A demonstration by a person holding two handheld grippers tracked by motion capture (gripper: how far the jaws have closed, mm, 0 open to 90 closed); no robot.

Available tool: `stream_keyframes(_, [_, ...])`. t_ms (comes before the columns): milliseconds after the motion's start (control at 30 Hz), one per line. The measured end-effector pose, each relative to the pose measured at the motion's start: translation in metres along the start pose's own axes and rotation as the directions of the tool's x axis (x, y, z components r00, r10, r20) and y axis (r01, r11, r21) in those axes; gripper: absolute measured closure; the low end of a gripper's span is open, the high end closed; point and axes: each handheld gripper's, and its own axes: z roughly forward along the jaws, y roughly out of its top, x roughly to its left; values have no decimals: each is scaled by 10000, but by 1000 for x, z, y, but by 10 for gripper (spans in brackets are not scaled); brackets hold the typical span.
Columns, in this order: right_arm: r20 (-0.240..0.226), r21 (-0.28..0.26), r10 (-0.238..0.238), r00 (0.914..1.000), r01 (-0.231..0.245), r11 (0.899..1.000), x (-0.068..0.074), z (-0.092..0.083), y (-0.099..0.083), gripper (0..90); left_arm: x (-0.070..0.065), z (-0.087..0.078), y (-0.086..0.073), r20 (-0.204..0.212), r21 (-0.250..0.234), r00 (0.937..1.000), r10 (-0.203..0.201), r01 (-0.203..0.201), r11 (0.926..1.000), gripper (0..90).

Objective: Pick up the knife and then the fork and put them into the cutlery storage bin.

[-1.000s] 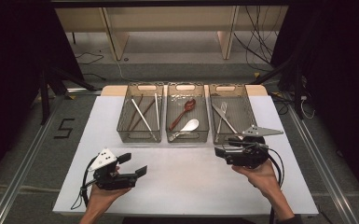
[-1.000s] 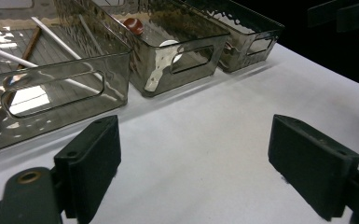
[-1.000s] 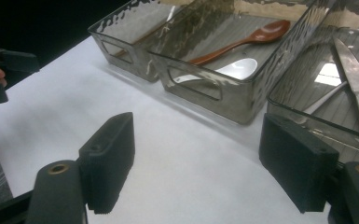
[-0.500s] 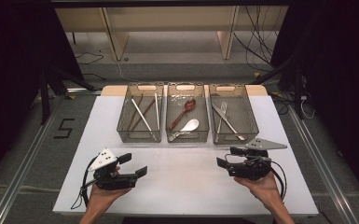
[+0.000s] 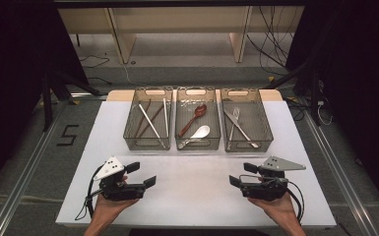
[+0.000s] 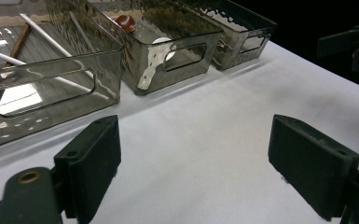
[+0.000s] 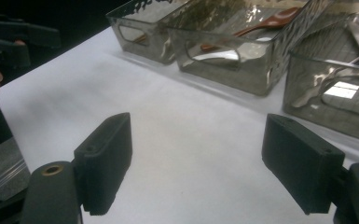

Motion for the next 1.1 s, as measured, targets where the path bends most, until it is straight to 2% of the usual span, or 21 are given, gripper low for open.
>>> stream_keyframes(267, [32,-8,-258,9997,258,9997,4,0,-13,232,0,-1,0,50,-11,10000,-11,11,10000,166])
stream_keyframes(533, [185,-259,-130,9997,135,9996,0,-7,-22,224,-1,0,0,132,-26,9999,42,-42,10000,166])
stream_keyframes(1100, [245,-369,-109,9996,118,9992,0,-7,-22,224,-1,0,0,121,-3,9999,64,-64,10000,166])
